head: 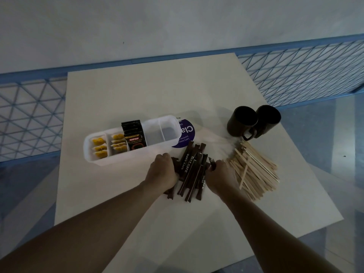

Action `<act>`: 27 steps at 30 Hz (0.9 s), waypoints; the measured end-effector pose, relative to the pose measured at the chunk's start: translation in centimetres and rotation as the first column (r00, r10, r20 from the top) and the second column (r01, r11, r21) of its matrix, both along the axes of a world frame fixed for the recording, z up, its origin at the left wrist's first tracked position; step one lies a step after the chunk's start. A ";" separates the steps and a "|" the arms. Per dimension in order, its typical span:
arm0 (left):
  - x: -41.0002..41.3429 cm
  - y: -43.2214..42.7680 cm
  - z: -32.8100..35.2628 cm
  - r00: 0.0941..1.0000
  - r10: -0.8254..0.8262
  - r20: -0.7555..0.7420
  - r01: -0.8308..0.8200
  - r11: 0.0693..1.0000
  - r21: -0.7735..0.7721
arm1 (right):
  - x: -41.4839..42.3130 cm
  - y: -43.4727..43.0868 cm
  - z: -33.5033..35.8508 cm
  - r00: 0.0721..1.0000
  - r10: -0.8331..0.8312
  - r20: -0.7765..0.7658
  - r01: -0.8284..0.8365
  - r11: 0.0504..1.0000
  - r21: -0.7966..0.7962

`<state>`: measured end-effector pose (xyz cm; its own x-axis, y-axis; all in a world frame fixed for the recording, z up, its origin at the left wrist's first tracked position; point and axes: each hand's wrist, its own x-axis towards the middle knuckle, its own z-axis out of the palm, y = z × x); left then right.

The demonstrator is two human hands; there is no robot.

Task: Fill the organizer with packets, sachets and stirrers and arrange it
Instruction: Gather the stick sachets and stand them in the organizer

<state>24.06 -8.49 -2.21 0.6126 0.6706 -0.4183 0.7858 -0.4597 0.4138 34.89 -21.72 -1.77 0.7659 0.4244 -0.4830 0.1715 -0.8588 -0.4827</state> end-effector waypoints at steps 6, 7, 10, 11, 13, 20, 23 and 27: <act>0.0 -0.5 -0.1 0.995 0.023 -0.097 -0.020 0.999 0.026 | -0.5 -0.2 -0.5 1.000 -0.022 -0.014 0.022 1.000 -0.019; -0.1 -0.5 0.0 0.994 0.013 -0.111 -0.011 1.000 0.025 | -0.6 -0.2 -0.6 0.999 -0.035 -0.017 0.035 0.999 -0.010; -0.5 -0.4 0.0 0.992 -0.023 -0.126 0.024 1.000 0.010 | -0.9 -0.2 -0.7 0.999 -0.049 0.003 0.049 0.999 0.021; -0.7 -0.3 -0.1 0.993 -0.027 -0.117 0.028 1.000 0.002 | -1.0 -0.2 -0.7 0.999 -0.039 0.008 0.038 0.999 0.027; -1.0 -0.2 -0.2 0.994 -0.027 -0.104 0.027 1.000 -0.007 | -1.1 -0.3 -0.6 0.999 -0.031 0.010 0.031 0.999 0.038; -1.8 -0.1 -0.7 0.992 -0.042 -0.119 0.051 0.996 0.076 | -0.2 -0.8 0.4 0.999 -0.042 0.034 0.040 0.998 0.045; -2.0 -0.4 -0.7 0.992 -0.042 -0.116 0.050 0.997 0.067 | 0.0 -0.4 1.0 0.998 -0.046 0.053 0.042 0.996 0.075; -2.4 -0.6 -0.6 0.997 -0.032 -0.071 0.034 0.999 0.025 | -0.1 0.0 1.2 0.997 -0.063 0.049 0.057 0.993 0.105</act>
